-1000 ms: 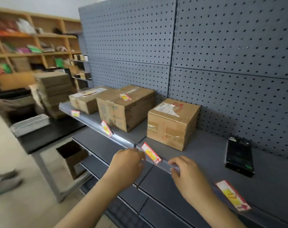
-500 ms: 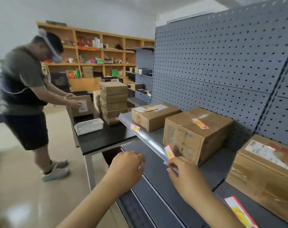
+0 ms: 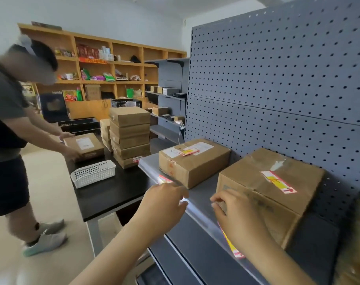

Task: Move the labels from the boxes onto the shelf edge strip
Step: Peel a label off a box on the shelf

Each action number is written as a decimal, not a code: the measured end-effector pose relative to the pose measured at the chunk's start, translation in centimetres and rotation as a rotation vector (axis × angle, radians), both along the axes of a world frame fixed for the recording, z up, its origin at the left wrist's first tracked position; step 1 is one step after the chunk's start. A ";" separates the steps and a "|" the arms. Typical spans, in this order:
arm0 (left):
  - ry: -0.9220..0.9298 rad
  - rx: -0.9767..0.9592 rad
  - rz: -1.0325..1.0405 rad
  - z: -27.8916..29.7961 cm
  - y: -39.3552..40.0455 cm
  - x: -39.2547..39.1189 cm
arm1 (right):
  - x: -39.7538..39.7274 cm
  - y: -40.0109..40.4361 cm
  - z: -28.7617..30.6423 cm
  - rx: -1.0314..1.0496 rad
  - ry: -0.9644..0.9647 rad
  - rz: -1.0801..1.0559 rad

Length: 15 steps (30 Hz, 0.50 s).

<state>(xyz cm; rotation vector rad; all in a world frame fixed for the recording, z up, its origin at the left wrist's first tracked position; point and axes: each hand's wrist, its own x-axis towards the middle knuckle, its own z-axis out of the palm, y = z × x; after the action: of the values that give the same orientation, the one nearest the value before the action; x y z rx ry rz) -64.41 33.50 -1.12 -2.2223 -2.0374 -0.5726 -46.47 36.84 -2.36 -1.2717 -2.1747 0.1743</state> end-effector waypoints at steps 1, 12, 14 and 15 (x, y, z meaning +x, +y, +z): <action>-0.001 -0.001 -0.019 0.5 1.3 0.1 | 0.2 0.9 0.5 0.013 -0.004 -0.021; -0.034 0.094 -0.280 4.6 13.7 3.1 | 5.6 7.9 4.9 -0.077 -0.159 -0.538; -0.055 0.100 -0.371 4.8 15.5 3.9 | 6.4 8.6 5.3 -0.177 -0.249 -0.669; -0.067 0.098 -0.417 4.9 16.3 4.2 | 6.6 8.8 5.5 -0.235 -0.279 -0.726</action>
<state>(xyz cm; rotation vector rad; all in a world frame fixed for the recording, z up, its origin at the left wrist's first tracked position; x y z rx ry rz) -60.22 49.77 3.81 -2.6092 -1.5311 -0.7673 -39.87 45.64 3.10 -2.2418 -1.7903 -0.0520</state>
